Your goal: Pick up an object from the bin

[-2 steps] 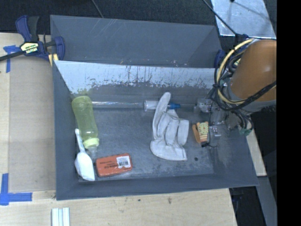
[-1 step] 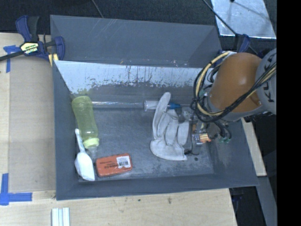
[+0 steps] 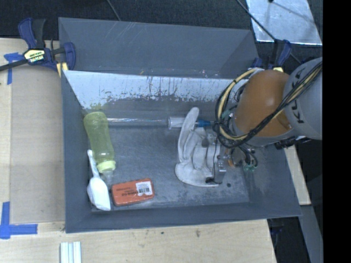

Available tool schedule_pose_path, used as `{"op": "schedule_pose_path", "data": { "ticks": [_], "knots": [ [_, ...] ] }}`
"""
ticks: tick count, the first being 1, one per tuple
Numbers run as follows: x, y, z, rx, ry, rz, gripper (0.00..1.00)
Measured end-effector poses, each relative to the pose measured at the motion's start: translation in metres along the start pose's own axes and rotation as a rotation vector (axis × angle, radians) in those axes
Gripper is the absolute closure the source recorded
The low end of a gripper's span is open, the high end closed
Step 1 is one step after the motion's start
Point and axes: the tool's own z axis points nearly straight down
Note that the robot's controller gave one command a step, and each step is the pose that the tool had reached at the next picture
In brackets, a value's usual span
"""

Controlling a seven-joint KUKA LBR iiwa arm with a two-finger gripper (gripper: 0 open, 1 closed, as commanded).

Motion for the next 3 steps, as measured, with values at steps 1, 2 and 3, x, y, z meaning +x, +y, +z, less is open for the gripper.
{"op": "schedule_pose_path", "data": {
  "ticks": [1, 2, 3],
  "knots": [
    [-0.009, 0.007, 0.031, 0.002, -0.004, -0.025, 1.0],
    [-0.009, 0.007, 0.031, 0.002, -0.004, -0.025, 1.0],
    [-0.012, 0.058, -0.153, 0.0, -0.009, -0.035, 1.0]
  ]
}}
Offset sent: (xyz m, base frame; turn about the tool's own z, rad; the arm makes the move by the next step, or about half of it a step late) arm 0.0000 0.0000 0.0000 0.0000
